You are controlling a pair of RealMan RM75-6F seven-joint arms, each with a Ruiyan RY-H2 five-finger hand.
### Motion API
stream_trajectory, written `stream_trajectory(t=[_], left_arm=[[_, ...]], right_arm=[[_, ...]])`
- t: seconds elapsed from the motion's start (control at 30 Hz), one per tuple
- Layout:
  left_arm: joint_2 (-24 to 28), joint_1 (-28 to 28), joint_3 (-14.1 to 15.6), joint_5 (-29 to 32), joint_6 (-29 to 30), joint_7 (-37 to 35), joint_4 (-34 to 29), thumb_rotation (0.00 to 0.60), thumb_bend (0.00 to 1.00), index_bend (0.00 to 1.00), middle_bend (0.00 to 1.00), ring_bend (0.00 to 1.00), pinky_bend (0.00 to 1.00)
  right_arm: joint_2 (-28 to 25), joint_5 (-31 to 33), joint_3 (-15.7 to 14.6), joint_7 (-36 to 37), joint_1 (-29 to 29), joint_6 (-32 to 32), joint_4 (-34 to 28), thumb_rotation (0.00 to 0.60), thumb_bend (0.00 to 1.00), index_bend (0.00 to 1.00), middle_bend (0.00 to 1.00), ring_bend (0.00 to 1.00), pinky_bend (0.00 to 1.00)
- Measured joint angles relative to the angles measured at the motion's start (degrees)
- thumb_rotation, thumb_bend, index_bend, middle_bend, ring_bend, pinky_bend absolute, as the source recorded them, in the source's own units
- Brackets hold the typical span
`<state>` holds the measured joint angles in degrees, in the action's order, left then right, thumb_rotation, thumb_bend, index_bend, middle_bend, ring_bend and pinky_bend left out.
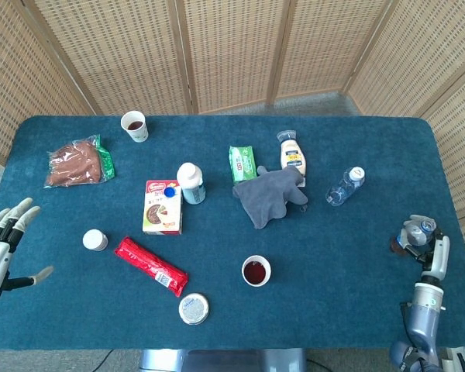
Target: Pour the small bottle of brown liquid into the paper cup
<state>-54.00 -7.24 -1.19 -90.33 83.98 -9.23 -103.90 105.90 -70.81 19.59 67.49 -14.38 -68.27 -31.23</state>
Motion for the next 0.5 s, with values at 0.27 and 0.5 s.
stream_trajectory(t=[0.27,0.5], left_arm=[[0.0,0.0,-0.1,0.2,0.1,-0.1,0.1,0.6,0.19,0.0,0.0,0.0,0.0],[0.1,0.0,-0.1,0.3,0.0,-0.3,0.2,0.6,0.19,0.0,0.0,0.0,0.0]], right_arm=[[0.4,-0.2,-0.2,0.8,-0.1,0.8,1.2,0.6,0.85,0.43,0.72,0.36,0.76],[0.7,-0.4,-0.3,1.7,-0.1,0.9,2.0,0.6,0.84,0.43,0.7,0.35,0.76]])
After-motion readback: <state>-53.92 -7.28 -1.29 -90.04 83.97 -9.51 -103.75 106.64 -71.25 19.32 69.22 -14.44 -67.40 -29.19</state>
